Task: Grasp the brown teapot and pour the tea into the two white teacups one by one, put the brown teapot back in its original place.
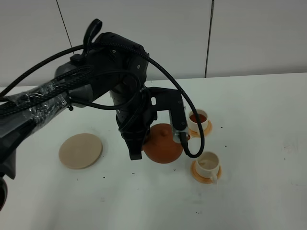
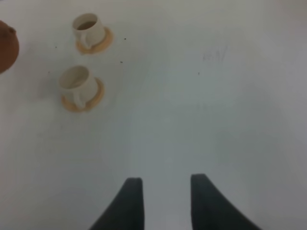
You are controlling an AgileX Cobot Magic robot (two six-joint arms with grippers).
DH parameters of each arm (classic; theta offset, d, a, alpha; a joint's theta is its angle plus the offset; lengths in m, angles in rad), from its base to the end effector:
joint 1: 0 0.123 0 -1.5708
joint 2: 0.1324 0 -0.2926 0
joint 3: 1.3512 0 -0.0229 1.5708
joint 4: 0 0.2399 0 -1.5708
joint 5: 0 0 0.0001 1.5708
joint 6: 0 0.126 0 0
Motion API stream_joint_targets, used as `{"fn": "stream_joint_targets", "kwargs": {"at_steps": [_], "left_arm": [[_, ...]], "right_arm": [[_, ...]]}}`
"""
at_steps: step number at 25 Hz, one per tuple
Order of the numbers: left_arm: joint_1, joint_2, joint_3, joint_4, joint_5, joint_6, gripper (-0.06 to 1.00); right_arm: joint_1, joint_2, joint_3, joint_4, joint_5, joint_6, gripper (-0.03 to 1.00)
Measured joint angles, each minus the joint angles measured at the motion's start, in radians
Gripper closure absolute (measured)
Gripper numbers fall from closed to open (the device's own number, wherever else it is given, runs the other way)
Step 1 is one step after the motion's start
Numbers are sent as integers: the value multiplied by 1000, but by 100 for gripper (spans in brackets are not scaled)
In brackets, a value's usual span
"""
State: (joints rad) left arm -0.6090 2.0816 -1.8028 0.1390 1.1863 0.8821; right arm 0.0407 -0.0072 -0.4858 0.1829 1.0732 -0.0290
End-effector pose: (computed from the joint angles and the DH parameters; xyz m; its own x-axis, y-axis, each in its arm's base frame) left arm 0.3699 -0.2382 0.2114 -0.0382 0.9992 -0.0146 0.9719 0.0406 0.2317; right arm 0.0069 0.0204 0.2520 -0.4765 0.0389 -0.8783 -0.1535 0.9800 0.1267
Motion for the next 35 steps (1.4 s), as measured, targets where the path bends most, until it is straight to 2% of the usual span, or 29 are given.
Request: {"fn": "stream_joint_targets", "kwargs": {"at_steps": [10,35], "left_arm": [[0,41,0,-2,0,80,78],[-3,82,0,-1,-21,83,78]], "right_arm": [[0,0,0,0,0,1,73],[0,0,0,0,0,0,73]]}}
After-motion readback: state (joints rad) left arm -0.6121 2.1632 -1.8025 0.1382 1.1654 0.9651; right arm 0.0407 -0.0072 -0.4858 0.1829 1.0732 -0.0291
